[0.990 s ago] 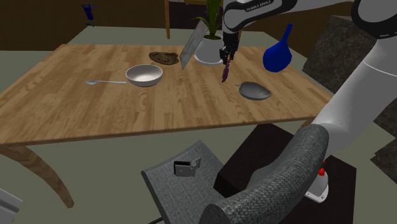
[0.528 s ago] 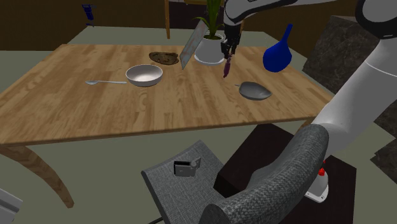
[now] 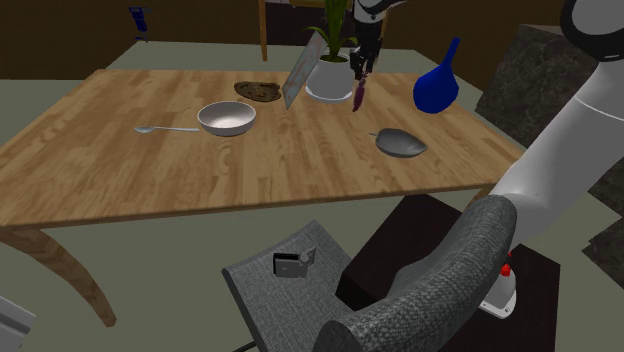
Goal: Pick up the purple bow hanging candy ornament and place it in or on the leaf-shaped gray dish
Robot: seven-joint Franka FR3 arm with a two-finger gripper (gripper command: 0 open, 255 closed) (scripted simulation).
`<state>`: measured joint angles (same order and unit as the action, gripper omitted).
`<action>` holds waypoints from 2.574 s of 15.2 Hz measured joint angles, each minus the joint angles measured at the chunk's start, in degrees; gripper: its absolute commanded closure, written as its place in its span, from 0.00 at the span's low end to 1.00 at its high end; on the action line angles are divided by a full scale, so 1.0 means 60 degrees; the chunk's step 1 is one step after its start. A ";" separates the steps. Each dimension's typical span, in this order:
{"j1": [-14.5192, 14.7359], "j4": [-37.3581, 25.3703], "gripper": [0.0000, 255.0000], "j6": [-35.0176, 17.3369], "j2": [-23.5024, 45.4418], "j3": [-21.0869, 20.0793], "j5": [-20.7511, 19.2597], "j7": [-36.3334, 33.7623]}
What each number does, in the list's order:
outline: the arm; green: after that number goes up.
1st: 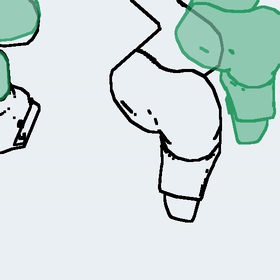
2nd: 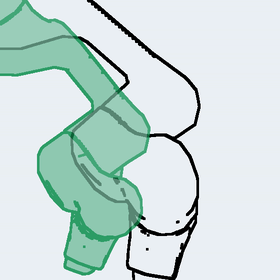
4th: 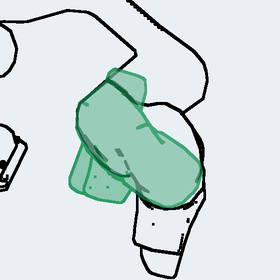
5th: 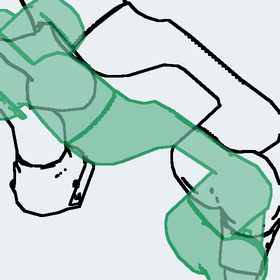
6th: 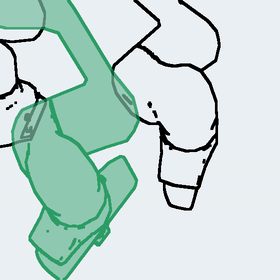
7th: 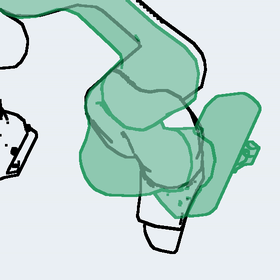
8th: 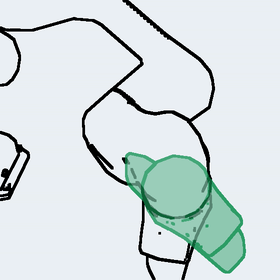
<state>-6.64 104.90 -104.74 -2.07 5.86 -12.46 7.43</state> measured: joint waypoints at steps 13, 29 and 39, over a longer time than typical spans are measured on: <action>0.0024 0.0347 1.00 0.1372 -0.1727 -0.0065 -0.0112 0.0175; -0.0135 0.3191 1.00 0.2205 -0.5443 -0.0057 -0.0421 0.0400; -0.0143 0.4591 1.00 0.1027 -0.5636 0.0022 -0.0508 0.0138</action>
<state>-7.49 132.45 -98.58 -35.88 5.99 -15.51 8.26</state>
